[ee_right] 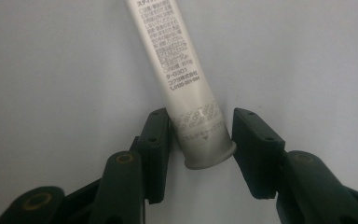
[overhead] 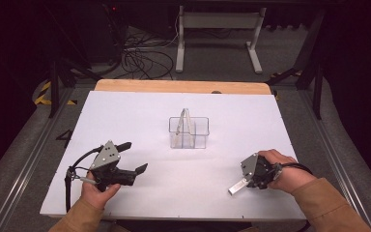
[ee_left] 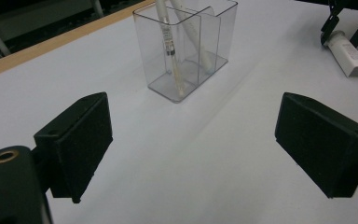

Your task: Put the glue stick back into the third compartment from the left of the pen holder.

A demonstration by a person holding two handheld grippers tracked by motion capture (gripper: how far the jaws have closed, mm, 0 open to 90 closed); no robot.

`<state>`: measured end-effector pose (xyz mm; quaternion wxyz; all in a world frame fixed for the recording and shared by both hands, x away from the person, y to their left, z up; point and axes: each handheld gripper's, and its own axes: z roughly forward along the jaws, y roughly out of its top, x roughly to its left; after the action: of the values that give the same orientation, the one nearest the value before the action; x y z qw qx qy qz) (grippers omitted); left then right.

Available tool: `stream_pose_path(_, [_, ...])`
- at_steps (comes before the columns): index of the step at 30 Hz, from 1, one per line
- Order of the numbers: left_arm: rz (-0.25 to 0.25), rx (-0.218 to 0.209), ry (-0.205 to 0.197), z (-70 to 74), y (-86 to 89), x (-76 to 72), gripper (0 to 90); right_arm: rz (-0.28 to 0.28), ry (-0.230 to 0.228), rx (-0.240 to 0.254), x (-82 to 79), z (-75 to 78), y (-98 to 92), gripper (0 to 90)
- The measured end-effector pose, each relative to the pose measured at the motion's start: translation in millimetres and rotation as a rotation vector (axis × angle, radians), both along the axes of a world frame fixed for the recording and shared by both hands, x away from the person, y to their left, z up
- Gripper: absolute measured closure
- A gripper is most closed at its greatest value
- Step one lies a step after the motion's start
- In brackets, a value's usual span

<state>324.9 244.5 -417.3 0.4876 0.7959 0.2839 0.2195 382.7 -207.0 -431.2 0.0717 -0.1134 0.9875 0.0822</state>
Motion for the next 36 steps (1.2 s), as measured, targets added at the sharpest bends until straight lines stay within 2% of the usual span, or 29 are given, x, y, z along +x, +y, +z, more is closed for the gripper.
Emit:
stream_pose_path(11, [0.001, -0.002, 0.002, -0.1, 0.2, 0.2, 11.7, 0.002, 0.006, 0.004, -0.6, 2.6, -1.7, 63.2])
stream_pose_path(22, [0.001, -0.005, -0.002, 0.1, 0.8, 0.5, 11.7, -0.060, 0.015, 0.127, -3.8, 23.1, -1.6, 65.3])
stream_pose_path(28, [0.000, -0.007, -0.001, 0.2, 1.0, 0.5, 11.7, -0.058, 0.003, 0.154, -4.3, 32.1, -1.5, 65.3])
stream_pose_path(32, [0.000, -0.008, 0.000, 0.3, 1.2, 0.6, 11.7, -0.084, 0.000, 0.170, -4.8, 40.9, -2.2, 65.3])
stream_pose_path(36, [0.001, -0.009, 0.001, 0.2, 1.3, 0.7, 11.7, -0.111, -0.017, 0.206, -4.9, 49.6, -2.2, 65.3])
